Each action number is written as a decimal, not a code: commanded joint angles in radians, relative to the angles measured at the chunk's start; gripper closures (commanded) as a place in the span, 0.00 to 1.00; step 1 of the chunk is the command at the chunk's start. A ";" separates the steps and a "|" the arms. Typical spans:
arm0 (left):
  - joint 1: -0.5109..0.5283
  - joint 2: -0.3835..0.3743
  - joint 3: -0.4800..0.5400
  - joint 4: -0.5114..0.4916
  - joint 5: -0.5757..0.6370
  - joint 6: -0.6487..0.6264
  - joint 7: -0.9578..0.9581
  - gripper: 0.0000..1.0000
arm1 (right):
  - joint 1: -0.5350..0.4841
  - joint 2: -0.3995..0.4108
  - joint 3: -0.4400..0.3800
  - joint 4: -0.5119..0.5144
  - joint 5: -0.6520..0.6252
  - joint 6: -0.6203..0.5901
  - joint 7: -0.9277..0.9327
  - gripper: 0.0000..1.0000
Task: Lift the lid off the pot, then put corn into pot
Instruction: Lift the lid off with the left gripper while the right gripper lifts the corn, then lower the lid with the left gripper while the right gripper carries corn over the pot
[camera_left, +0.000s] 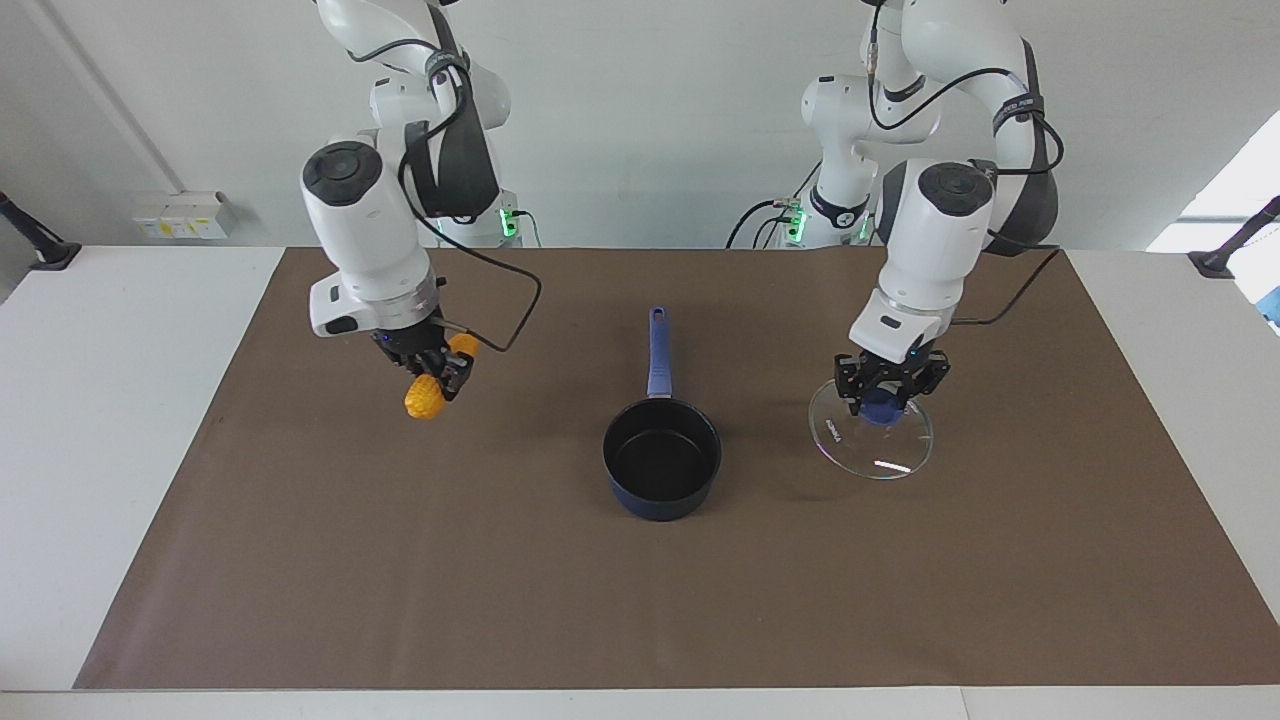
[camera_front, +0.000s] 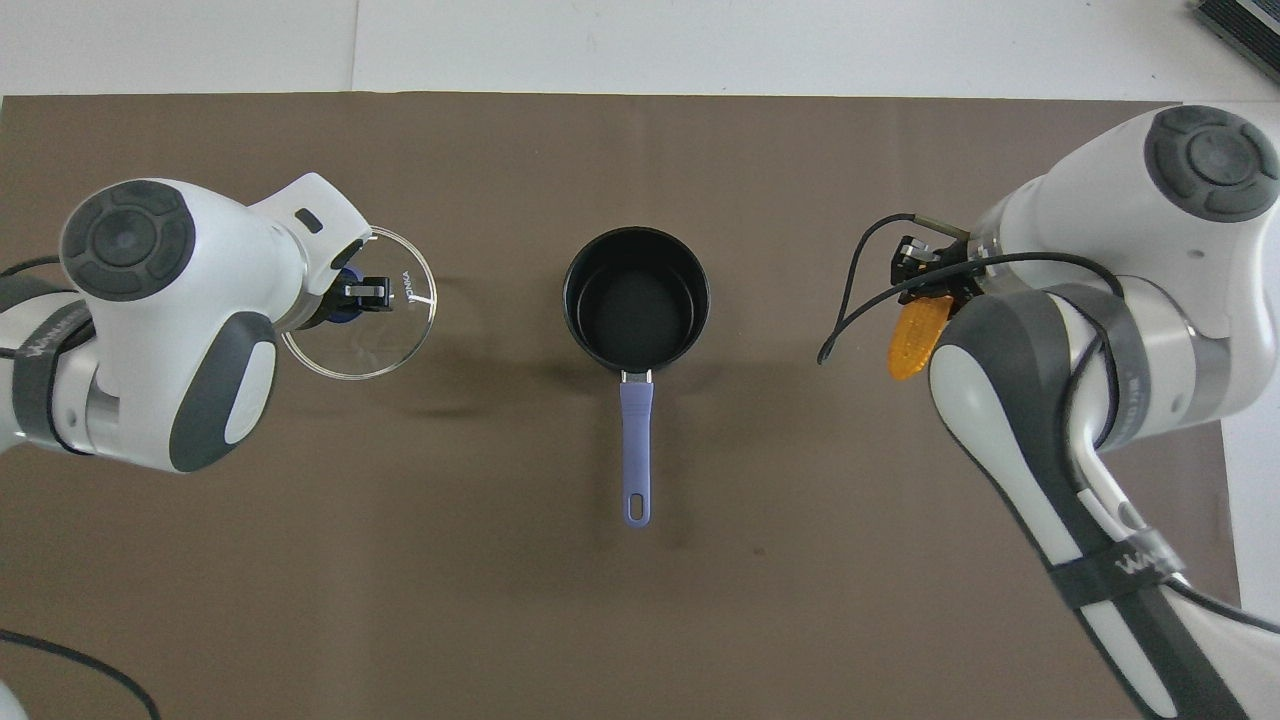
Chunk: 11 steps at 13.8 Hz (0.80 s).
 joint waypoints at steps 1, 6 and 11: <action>0.098 -0.049 -0.012 -0.081 -0.006 0.049 0.116 1.00 | 0.082 0.004 0.002 0.009 0.007 0.091 0.201 1.00; 0.259 0.059 -0.011 -0.080 -0.162 0.164 0.411 1.00 | 0.174 0.110 0.003 0.025 0.033 0.377 0.523 1.00; 0.270 0.116 -0.009 -0.070 -0.162 0.207 0.443 1.00 | 0.237 0.260 0.005 0.138 0.096 0.531 0.558 1.00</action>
